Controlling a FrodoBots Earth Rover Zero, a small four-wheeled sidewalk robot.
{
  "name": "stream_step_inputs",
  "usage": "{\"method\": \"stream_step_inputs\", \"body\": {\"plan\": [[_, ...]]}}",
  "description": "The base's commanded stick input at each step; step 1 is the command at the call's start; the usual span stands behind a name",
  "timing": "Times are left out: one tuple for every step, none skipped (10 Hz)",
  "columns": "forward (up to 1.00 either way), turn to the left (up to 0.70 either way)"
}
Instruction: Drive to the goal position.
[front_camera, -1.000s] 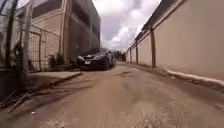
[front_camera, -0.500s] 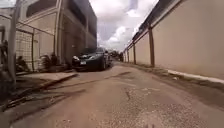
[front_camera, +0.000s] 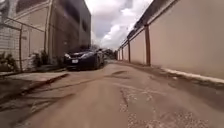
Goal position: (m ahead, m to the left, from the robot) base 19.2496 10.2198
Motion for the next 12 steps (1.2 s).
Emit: {"method": "stream_step_inputs", "body": {"plan": [[0.70, 0.02], [0.70, 0.02], [0.70, -0.03], [0.70, -0.23], [0.70, -0.33], [0.70, -0.33], [0.70, -0.22], [0.70, -0.07], [0.70, 0.02], [0.70, 0.02], [0.70, 0.02], [0.70, 0.02]]}}
